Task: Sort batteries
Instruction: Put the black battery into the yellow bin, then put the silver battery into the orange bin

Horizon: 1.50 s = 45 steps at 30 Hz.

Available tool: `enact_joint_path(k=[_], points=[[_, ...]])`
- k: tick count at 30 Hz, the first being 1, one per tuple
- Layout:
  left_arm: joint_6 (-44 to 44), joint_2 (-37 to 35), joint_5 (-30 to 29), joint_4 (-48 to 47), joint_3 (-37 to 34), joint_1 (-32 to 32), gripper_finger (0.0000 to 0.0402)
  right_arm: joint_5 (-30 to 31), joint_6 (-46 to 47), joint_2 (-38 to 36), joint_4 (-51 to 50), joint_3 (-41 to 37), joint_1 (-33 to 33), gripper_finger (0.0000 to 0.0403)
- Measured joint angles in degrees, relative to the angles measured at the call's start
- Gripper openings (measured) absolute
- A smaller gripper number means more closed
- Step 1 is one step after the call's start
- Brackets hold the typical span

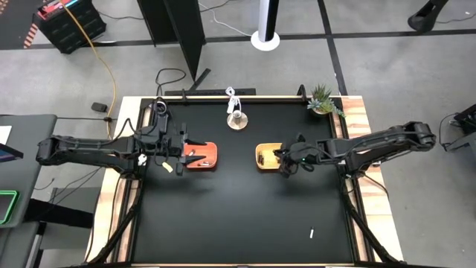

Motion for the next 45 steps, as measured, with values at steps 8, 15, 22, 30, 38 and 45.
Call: enact_joint_path(k=[8, 15, 22, 30, 38, 45], points=[[0.17, 0.02, -1.51, 0.0, 0.0, 0.0, 0.0217, 0.46, 1.98, 3.37, -0.83, 0.35, -2.89, 0.0107], [-1.24, 0.02, -1.9, -0.04, 0.0, 0.04, 0.0217, 0.57, 0.4, 4.38, 0.17, 0.35, -5.26, 0.0225], [-1.73, 0.02, -2.6, -0.18, 0.0, 0.04, 0.0217, 0.57, 1.06, -4.28, -0.94, 0.37, 1.37, 0.0241], [-2.22, 0.02, -3.05, -0.18, 0.0, 0.04, 0.0217, 0.05, 18.54, -8.11, -13.69, 0.39, 21.14, 0.0219], [-0.78, 0.02, -4.6, 0.34, 0.0, 0.15, 0.0217, -0.16, 58.23, -0.97, -19.46, 0.39, 44.42, 0.0205], [-0.68, 0.02, -4.48, 2.1, 0.0, 1.45, 0.0217, -1.73, 83.1, 6.4, -19.73, 3.82, 55.19, 0.0205]])
